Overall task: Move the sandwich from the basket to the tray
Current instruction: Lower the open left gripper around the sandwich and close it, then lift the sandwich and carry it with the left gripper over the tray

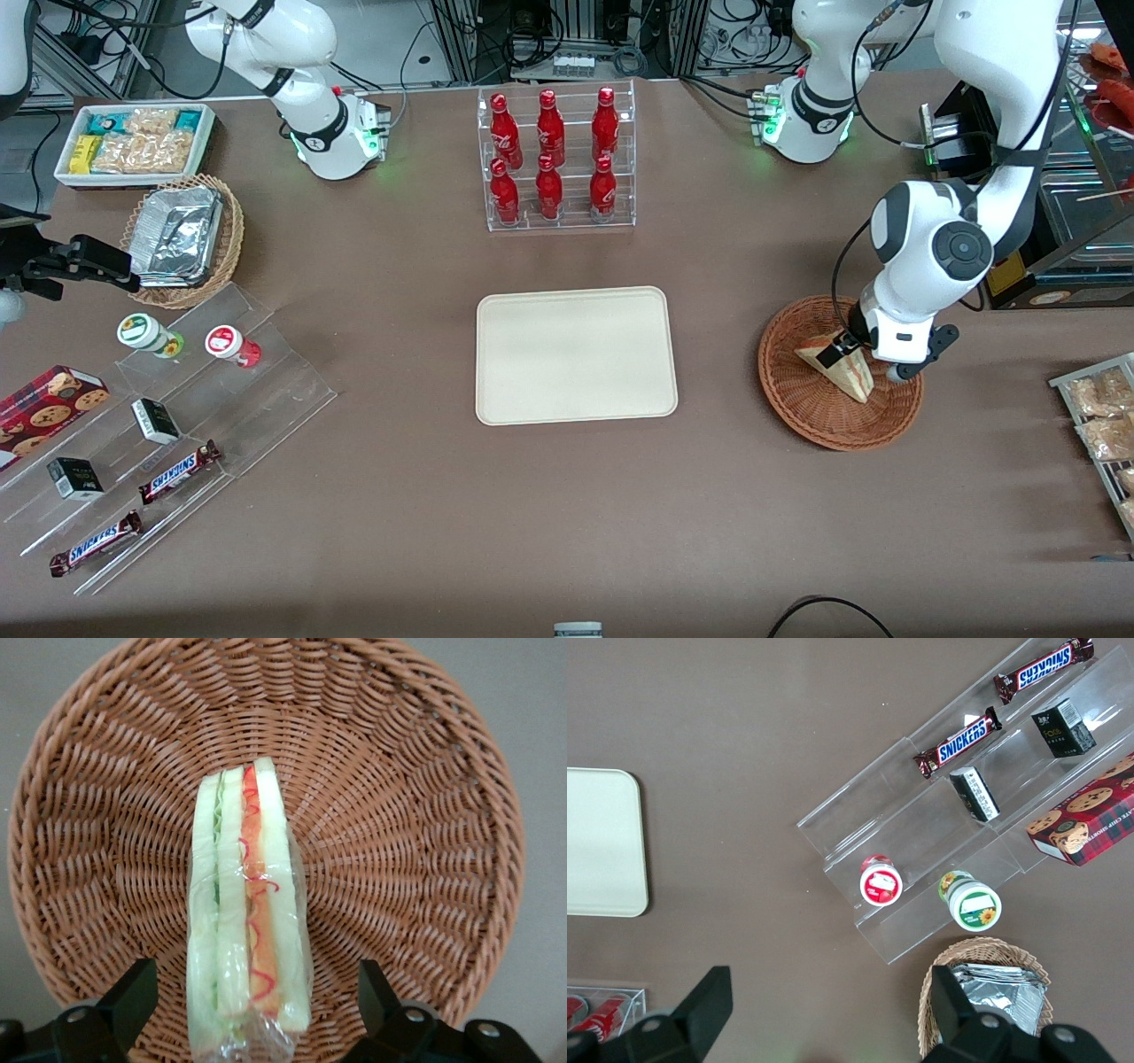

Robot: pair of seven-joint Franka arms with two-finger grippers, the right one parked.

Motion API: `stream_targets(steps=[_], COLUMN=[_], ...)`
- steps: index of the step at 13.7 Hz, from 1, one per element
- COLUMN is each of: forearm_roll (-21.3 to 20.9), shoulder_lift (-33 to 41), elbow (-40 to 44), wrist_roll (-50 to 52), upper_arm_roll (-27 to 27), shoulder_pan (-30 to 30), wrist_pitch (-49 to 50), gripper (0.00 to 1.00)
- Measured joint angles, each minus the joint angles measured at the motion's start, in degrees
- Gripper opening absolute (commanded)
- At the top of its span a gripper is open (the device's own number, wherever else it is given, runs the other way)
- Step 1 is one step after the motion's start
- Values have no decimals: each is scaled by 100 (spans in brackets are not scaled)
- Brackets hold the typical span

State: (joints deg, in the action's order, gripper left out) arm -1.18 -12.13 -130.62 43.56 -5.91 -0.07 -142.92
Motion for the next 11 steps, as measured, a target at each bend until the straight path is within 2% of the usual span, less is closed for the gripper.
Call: stream_targets(steps=[1,2,3,4,11], forearm_roll=[0,0,0,0,0], shoulder_lift=[-59,-103,-124,-126,83], elbow=[-12,-16,-18,-18,52], wrist_roll=[1,2,15,47,174], upper_arm_roll=[6,9,10,10,9], shoulder_pan=[7,18,28,35,36], wrist_pitch=[-60,-107,-128,-129,287], gripper=[88,51,19,0,0])
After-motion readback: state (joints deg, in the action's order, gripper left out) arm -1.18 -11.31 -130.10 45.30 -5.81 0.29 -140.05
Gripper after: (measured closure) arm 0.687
